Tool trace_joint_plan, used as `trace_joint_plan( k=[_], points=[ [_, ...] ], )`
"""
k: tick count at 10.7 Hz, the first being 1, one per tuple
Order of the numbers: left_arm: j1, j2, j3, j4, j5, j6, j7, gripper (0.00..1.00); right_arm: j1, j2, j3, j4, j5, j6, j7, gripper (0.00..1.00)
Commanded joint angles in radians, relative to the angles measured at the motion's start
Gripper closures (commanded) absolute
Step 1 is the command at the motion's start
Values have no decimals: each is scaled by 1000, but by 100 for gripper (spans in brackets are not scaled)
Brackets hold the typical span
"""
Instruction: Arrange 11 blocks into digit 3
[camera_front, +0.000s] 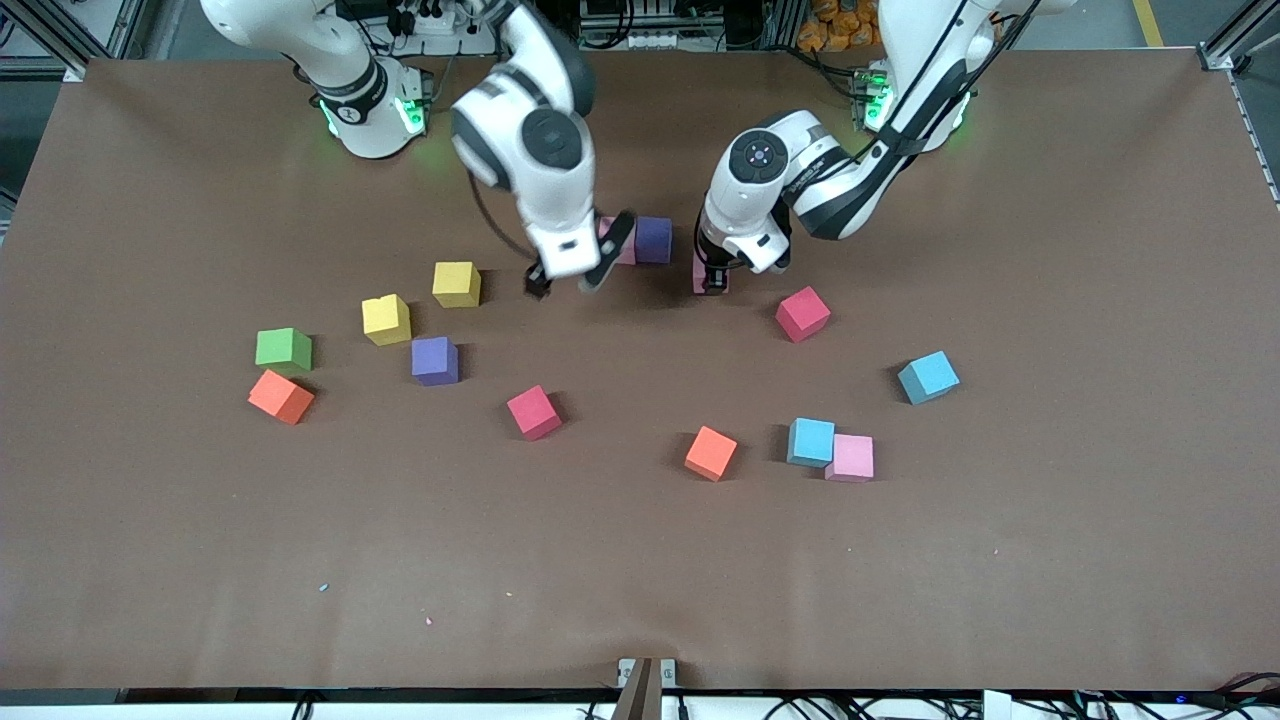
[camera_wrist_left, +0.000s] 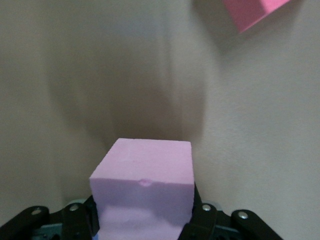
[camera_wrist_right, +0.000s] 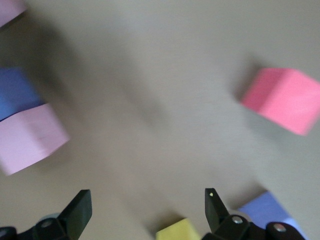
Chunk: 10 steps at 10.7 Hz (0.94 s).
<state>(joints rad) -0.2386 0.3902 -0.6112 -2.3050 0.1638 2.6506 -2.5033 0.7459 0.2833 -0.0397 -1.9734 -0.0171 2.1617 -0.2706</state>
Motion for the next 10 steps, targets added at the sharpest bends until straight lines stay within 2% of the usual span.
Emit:
trace_joint_plan(
  k=[1, 2, 4, 6, 8, 10],
  points=[
    [-2, -24, -19, -56, -1, 45, -57, 100, -104, 139, 17, 167, 3, 21, 53, 0],
    [-2, -21, -27, -54, -1, 46, -86, 100, -138, 198, 17, 242, 9, 20, 62, 0],
    [-5, -7, -41, -51, -1, 46, -141, 100, -178, 296, 17, 359, 118, 23, 62, 0],
    [-28, 15, -41, -42, -1, 54, -151, 100, -204, 390, 15, 457, 121, 26, 57, 0],
    [-36, 22, -41, -41, -1, 74, -163, 100, -236, 436, 17, 462, 124, 108, 56, 0],
    [-39, 41, -41, -22, 0, 74, -172, 100, -241, 467, 17, 461, 128, 122, 57, 0]
  ],
)
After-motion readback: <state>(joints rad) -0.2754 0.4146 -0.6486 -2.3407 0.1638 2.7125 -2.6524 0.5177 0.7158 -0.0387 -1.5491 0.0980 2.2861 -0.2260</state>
